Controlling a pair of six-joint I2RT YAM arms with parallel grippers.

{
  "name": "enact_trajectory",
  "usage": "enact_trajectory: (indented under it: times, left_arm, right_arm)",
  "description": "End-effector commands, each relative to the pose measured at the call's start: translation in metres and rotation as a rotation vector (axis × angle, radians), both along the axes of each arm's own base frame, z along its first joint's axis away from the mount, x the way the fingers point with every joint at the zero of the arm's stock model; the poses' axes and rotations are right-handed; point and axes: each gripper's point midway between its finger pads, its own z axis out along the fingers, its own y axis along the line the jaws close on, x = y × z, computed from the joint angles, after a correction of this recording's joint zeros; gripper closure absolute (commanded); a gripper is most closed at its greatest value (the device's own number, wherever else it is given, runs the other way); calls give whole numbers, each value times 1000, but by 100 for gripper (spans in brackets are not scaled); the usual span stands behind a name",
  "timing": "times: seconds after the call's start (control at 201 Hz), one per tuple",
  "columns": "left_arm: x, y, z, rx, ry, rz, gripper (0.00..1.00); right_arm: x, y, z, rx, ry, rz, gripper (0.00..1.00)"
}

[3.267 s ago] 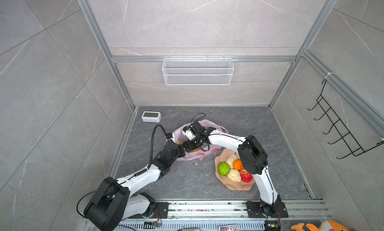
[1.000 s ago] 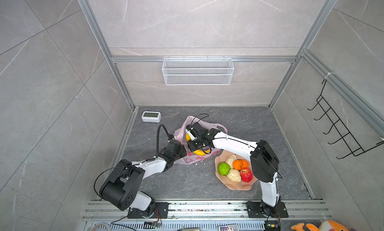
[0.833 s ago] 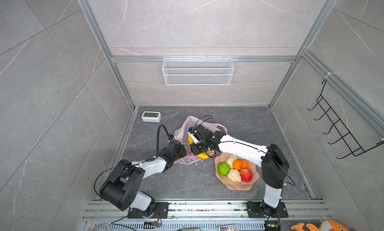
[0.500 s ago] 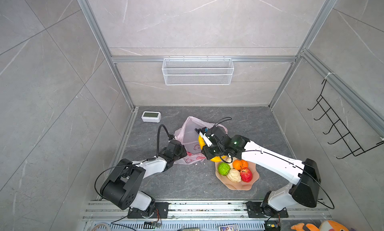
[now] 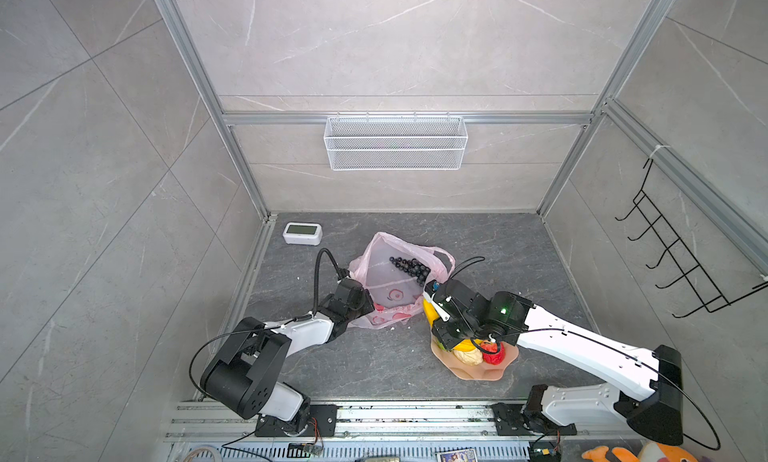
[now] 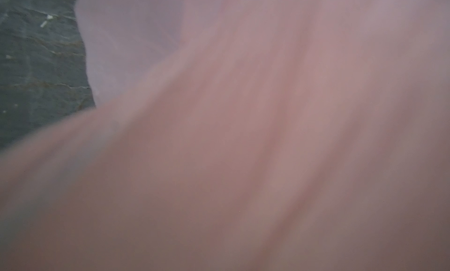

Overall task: Take the fake fruits out of the plastic bag
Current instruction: 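Lift the banana out of the bag and carry it over the peach bowl, then lower the banana into the peach bowl and open the right gripper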

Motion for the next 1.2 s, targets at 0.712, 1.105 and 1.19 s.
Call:
enact_trajectory:
  times: [0.712, 1.105, 1.19]
  left_arm:
    - [10, 2, 19, 2, -61, -3, 99]
    - [11, 4, 13, 5, -47, 1, 99]
    - [12, 4, 12, 3, -43, 1, 99]
  right_arm:
    - [-56, -45, -15, -298, 39, 676, 83]
    - [-71, -85, -47, -422, 100, 703, 81]
    - [-69, -91, -55, -452, 97, 699, 82]
